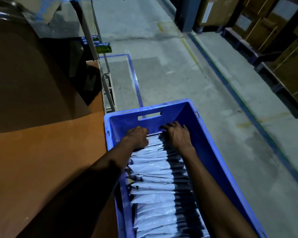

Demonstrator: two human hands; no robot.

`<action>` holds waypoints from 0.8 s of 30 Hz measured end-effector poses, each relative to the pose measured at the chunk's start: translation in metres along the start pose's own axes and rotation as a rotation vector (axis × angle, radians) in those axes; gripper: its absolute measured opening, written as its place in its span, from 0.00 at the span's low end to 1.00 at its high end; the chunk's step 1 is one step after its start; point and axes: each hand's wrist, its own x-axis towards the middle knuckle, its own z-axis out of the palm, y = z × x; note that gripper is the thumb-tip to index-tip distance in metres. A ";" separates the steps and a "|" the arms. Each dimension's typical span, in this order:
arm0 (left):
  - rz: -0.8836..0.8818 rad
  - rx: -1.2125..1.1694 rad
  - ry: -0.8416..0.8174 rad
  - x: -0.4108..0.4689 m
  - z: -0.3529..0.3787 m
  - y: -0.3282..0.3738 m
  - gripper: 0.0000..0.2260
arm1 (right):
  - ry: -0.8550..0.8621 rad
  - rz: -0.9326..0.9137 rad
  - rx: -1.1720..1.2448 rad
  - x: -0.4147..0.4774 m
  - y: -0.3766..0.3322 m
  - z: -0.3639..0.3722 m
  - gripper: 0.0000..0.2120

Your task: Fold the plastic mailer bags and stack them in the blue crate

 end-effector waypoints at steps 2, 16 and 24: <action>-0.018 0.038 0.057 -0.004 0.000 0.006 0.19 | 0.085 0.018 0.071 -0.003 0.000 0.005 0.24; -0.012 0.181 0.291 -0.018 -0.003 0.018 0.12 | 0.298 0.060 0.235 -0.018 -0.013 0.031 0.18; 0.073 0.168 0.264 -0.027 -0.017 0.023 0.11 | 0.285 0.073 0.194 -0.025 -0.018 0.011 0.19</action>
